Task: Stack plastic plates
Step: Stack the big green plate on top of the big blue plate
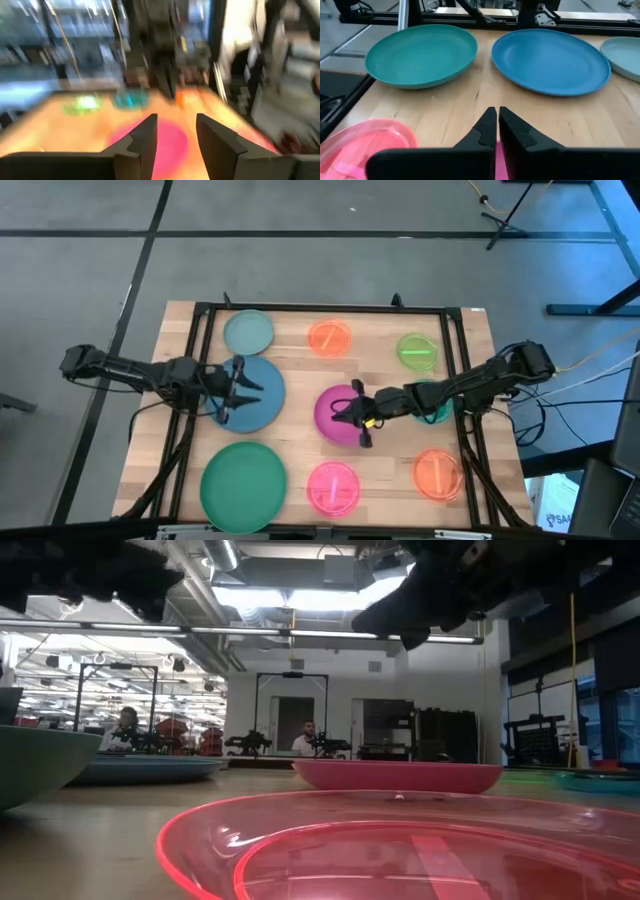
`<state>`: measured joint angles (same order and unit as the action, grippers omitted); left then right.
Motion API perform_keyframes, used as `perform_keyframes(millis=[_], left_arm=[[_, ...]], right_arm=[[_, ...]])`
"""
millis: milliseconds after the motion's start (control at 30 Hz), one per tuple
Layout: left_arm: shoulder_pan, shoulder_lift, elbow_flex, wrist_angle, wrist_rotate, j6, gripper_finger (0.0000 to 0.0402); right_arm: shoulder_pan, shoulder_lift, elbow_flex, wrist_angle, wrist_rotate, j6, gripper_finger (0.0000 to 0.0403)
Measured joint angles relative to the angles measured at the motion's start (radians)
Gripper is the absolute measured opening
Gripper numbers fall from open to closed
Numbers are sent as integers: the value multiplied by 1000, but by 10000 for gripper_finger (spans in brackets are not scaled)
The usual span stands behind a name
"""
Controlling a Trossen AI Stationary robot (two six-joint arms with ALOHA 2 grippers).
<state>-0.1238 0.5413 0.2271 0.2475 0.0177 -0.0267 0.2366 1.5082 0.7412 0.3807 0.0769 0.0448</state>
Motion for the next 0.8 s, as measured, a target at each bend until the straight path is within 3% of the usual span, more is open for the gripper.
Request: perform_keyframes(millis=[267,500,800], left_arm=[[-176,168,127,-274,-20,-287,129],[-331,314,237,-542,-173,-404,129],[-443,513,261,-575,-192,-495,129]], right_arm=[[86,0,46,-70,2,28,14],[170,0,82,-70,78,1,14],[176,0,83,-108,97,1,14]])
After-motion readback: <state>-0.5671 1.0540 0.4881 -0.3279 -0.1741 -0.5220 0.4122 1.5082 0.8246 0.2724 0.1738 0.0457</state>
